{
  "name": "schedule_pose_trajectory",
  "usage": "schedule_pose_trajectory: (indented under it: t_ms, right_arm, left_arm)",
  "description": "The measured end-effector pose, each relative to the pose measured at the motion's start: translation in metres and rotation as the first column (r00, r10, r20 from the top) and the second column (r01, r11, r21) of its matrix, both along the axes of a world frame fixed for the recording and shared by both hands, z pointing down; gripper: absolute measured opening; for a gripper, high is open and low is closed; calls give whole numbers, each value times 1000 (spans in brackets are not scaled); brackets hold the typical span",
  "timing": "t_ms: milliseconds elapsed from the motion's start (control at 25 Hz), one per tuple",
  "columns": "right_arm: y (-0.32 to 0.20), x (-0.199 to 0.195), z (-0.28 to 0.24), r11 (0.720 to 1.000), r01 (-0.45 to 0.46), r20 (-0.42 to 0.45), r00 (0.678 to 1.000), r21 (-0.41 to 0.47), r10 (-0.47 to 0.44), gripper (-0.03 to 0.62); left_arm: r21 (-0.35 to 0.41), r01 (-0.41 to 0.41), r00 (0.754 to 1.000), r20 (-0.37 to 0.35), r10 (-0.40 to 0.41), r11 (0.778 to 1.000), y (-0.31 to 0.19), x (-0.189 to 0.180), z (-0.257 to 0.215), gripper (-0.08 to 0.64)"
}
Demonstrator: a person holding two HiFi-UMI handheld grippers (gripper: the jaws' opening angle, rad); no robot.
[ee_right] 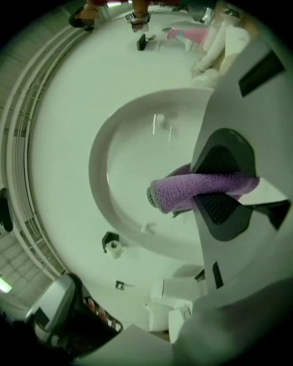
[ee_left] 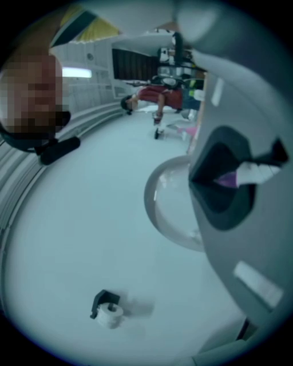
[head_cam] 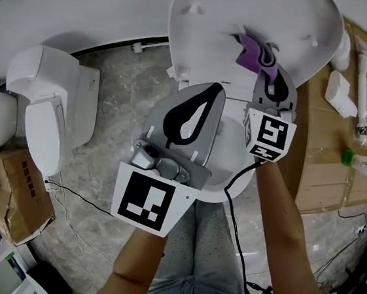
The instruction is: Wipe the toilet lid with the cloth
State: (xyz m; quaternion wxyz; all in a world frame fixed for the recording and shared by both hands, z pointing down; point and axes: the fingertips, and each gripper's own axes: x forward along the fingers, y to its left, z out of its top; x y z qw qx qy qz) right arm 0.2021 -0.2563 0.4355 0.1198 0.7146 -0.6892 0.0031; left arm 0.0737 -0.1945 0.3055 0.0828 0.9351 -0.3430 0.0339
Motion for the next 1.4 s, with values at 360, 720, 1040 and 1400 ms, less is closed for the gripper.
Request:
schedule_pose_trajectory:
  t_ms: [360, 720, 1040, 1400]
  right_arm:
    - [-22, -120, 40, 939, 340, 132, 934, -50, -331, 41]
    - [-77, -131, 95, 915, 351, 23, 935, -200, -353, 41]
    - [-59, -61, 112, 952, 178, -138, 967, -247, -216, 41]
    - [-10, 96, 133, 913, -264, -57, 964, -310, 260, 41]
  left_arm:
    - [-4, 33, 999, 10, -33, 999, -12, -12, 3, -1]
    - [-20, 77, 995, 59, -76, 997, -31, -29, 12, 0]
    - [-22, 60, 997, 40, -59, 998, -33, -14, 16, 0]
    - [-25, 0, 999, 36, 1, 1000, -15, 5, 18, -1]
